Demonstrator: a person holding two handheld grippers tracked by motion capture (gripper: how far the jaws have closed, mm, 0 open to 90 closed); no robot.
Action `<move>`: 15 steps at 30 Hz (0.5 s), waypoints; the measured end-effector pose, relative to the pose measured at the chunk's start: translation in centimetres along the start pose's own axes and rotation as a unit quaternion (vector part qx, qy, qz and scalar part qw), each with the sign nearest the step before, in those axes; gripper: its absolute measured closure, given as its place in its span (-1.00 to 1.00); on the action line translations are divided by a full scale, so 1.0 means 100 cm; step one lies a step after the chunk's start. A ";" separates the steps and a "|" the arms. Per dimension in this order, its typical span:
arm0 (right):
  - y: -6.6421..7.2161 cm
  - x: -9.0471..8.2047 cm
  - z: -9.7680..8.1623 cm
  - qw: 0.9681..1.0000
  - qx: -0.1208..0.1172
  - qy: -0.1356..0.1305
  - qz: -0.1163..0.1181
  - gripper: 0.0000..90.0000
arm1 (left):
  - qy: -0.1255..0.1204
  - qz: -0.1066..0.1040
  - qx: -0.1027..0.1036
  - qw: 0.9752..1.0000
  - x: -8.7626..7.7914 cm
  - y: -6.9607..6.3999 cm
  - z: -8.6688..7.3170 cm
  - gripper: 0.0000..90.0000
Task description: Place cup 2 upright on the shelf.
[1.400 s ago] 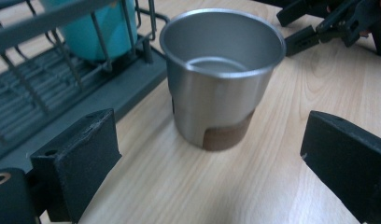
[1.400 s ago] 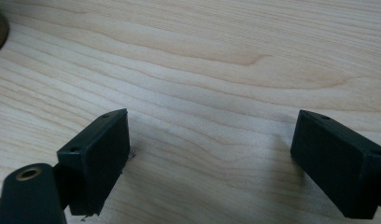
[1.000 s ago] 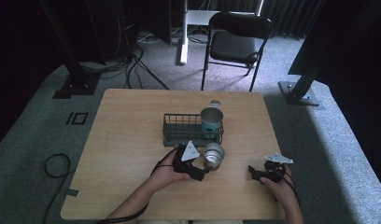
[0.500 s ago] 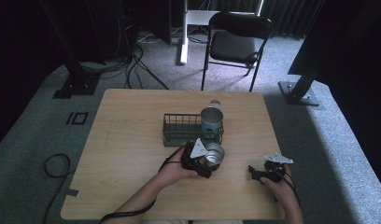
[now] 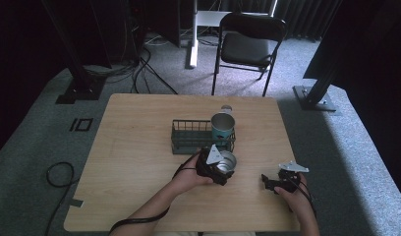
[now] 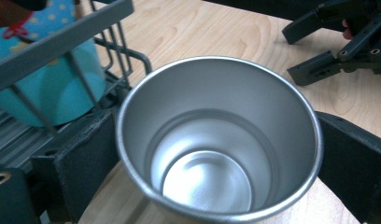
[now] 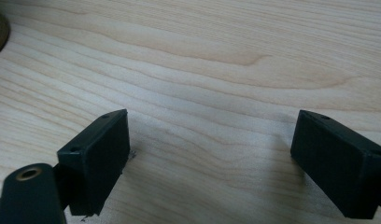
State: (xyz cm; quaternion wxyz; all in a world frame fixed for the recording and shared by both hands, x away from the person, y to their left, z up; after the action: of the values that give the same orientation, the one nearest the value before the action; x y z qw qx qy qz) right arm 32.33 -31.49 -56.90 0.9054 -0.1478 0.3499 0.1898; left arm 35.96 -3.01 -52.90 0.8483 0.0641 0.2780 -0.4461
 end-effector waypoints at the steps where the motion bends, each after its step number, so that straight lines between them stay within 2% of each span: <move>1: 0.000 0.000 0.000 1.000 0.000 0.000 0.000 -0.75 | -0.001 -0.002 0.001 1.000 0.001 0.000 0.001 -0.89; 11: 0.000 0.000 0.000 1.000 -0.003 0.000 0.001 -0.75 | -0.010 -0.002 -0.003 1.000 0.006 -0.001 0.002 -0.87; 13: 0.000 0.000 0.000 1.000 -0.002 0.000 0.001 -0.75 | -0.013 0.003 -0.010 1.000 0.007 -0.001 0.002 -0.79; 15: 0.000 0.000 0.000 1.000 -0.002 0.000 0.001 -0.75 | -0.013 0.004 -0.008 1.000 0.007 -0.002 0.001 -0.75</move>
State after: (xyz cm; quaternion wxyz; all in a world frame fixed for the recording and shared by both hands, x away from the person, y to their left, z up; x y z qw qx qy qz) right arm 32.29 -31.50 -56.90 0.9048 -0.1498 0.3497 0.1915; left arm 36.19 -3.63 -53.12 0.8539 0.0529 0.2703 -0.4416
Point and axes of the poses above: each handheld gripper's, and its own axes: x roughly forward along the jaws, z roughly out of its top, y roughly to its left, the point moved 2 cm from there along x, roughly forward along the jaws, and after that the axes turned 12 degrees about -x, right-handed, at the moved point
